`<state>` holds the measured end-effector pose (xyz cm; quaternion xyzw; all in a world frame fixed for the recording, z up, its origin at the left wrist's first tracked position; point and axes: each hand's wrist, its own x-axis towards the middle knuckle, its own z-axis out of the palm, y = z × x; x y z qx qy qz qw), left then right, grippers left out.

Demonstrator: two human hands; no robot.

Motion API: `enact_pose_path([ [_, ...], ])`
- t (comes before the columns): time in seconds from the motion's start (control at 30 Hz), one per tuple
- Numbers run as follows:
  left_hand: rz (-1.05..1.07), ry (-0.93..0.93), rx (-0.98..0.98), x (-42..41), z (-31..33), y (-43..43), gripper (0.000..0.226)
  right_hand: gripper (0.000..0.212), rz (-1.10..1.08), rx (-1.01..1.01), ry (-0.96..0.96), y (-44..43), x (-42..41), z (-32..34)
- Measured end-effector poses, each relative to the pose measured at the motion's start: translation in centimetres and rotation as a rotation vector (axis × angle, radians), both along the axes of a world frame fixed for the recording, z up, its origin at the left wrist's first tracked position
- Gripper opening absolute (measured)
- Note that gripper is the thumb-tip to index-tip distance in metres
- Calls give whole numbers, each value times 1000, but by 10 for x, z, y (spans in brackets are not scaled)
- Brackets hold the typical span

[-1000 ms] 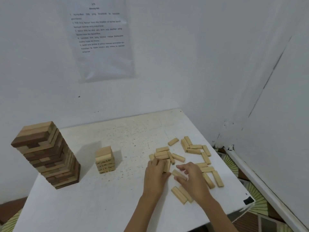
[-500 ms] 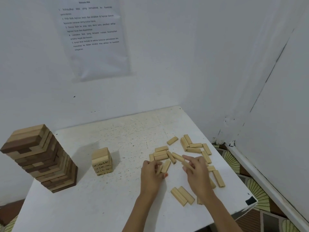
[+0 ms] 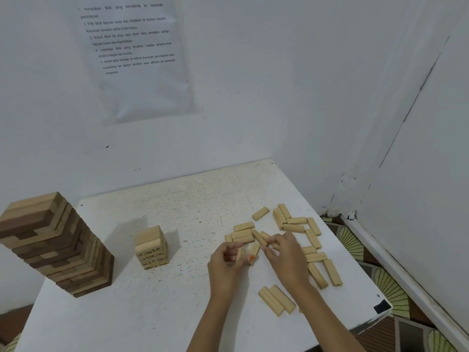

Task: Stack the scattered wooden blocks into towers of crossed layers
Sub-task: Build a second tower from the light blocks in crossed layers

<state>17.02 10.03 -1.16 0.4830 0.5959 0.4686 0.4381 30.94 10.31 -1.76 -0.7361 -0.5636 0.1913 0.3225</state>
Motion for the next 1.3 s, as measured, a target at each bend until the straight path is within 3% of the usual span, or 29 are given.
enact_pose_path([
  [0.13,70,-69,-15,-10,3,-4,22,8,-76,125,121,-2,-7,1],
  [0.23,140,-153,-24,-19,8,-9,22,7,-119,230,386,-8,-13,12],
  [0.37,204,-303,-43,-32,14,-24,22,12,-136,228,680,-17,-30,28],
  [0.5,267,-328,-30,-44,16,-37,23,7,-81,158,783,-23,-59,32],
  [0.7,322,-318,-30,-80,18,-47,23,16,15,-20,809,-28,-96,26],
  [0.93,274,-155,-105,-119,2,-66,25,25,361,-238,573,-31,-126,20],
  [1.3,260,42,-62,-128,-10,-82,32,25,261,-128,541,-43,-131,9],
])
